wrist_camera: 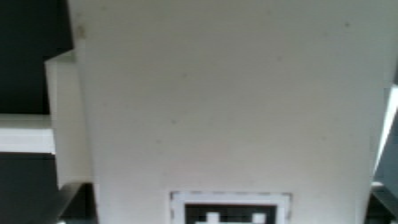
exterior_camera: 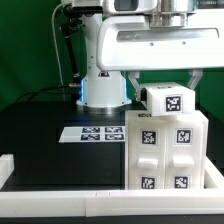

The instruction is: Assemble cabinet

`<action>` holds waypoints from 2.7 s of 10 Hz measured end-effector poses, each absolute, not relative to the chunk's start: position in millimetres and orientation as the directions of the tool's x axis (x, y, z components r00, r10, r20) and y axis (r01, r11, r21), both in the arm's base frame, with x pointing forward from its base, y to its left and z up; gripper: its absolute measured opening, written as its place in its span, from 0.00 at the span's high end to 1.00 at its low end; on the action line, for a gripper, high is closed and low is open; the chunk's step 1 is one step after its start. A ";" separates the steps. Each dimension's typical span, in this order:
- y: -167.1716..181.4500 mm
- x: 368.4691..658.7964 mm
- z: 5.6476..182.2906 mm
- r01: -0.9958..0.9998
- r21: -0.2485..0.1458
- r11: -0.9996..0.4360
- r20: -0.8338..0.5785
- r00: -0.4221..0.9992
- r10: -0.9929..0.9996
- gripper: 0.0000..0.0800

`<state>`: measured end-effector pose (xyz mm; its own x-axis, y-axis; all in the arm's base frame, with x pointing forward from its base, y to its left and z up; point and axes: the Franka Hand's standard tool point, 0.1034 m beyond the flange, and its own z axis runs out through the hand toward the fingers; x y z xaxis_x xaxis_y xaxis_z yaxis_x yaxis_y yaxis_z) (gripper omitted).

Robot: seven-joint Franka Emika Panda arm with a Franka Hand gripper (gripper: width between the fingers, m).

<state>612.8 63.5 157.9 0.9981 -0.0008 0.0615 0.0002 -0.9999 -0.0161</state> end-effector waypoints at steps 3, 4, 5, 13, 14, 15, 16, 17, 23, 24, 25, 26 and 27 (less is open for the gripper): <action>63.4 613.5 157.9 0.000 -0.016 -1.000 0.067 0.998 -0.001 0.30; 63.4 613.5 157.9 0.000 -0.016 -1.000 0.067 0.998 -0.001 0.30; 63.4 613.5 157.9 -0.010 -0.017 -1.000 0.067 0.998 -0.011 0.30; 68.6 612.5 157.3 -0.523 -0.086 -0.848 0.084 0.844 -0.529 0.30; 71.8 611.6 157.1 -0.636 -0.111 -0.763 0.080 0.760 -0.645 0.30; 73.9 610.9 157.0 -0.707 -0.130 -0.695 0.070 0.693 -0.718 0.30; 76.2 610.9 156.9 -0.763 -0.144 -0.630 0.058 0.629 -0.775 0.30; 78.5 610.7 156.4 -0.849 -0.163 -0.502 0.023 0.505 -0.863 0.30; 79.6 610.1 155.0 -0.988 -0.152 -0.016 -0.105 0.032 -0.994 0.30; 79.7 610.0 154.8 -0.988 -0.145 0.047 -0.120 -0.030 -0.992 0.30; 79.5 609.9 154.6 -0.983 -0.133 0.125 -0.143 -0.106 -0.984 0.30; 79.2 609.7 154.5 -0.978 -0.123 0.169 -0.159 -0.149 -0.976 0.30; 79.1 609.5 154.5 -0.978 -0.111 0.175 -0.163 -0.155 -0.974 0.30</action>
Offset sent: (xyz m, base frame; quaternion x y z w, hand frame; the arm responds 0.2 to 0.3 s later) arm 0.0000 0.0000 0.0000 0.0000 0.0000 0.0000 1.0000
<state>609.5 79.1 154.5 -0.1555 -0.9743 -0.1633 -0.9783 0.1747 -0.1112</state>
